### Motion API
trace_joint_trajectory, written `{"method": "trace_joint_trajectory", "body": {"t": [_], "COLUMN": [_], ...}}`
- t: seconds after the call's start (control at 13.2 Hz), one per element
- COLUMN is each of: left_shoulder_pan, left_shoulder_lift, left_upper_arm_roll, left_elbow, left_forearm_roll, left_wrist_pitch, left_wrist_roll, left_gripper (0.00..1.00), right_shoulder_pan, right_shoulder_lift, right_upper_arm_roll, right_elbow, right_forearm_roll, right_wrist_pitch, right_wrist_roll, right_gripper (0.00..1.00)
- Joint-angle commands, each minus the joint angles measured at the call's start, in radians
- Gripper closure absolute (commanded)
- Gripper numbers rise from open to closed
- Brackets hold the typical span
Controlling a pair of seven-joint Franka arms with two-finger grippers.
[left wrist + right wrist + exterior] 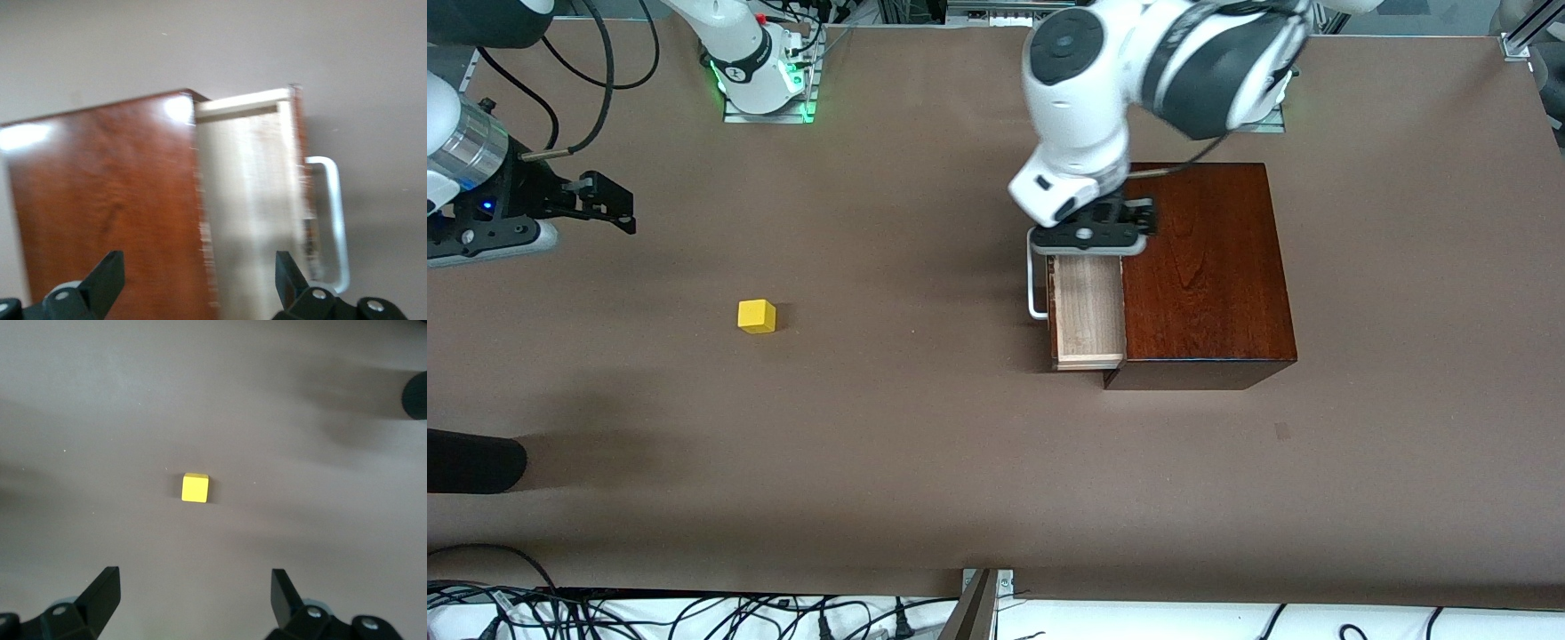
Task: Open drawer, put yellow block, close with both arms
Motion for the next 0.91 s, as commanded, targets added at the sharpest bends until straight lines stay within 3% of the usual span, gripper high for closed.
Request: {"method": "trace_joint_trajectory", "body": {"t": [0.0, 0.38, 0.61, 0.83], "left_shoulder_pan": [0.121, 0.362, 0.518, 0.539], "left_shoulder_lift": [-0.072, -0.141, -0.16, -0.242], "left_upper_arm_roll": [-0.015, -0.011, -0.006, 0.023], "left_elbow": [-0.021, -0.018, -0.007, -0.109], "left_forearm_roll": [-0.036, -0.184, -0.251, -0.25], "left_wrist_pitch": [-0.06, -0.107, -0.128, -0.084], "left_wrist_roll": [0.167, 0.362, 0.538, 0.571], "left_gripper": [0.0, 0.0, 0.0, 0.0], "right_shoulder_pan": [-0.013, -0.012, -0.007, -0.005], "right_shoulder_lift": [0.051, 0.204, 0.227, 0.21], "right_upper_arm_roll": [0.0, 0.0, 0.0, 0.0], "right_elbow": [0.028, 0.026, 0.008, -0.16], "right_forearm_roll": [0.058, 0.037, 0.031, 0.032], "right_wrist_pitch": [0.034, 0.04, 0.061, 0.22], "right_wrist_roll": [-0.013, -0.022, -0.026, -0.013], "right_gripper": [0.0, 0.0, 0.0, 0.0]}}
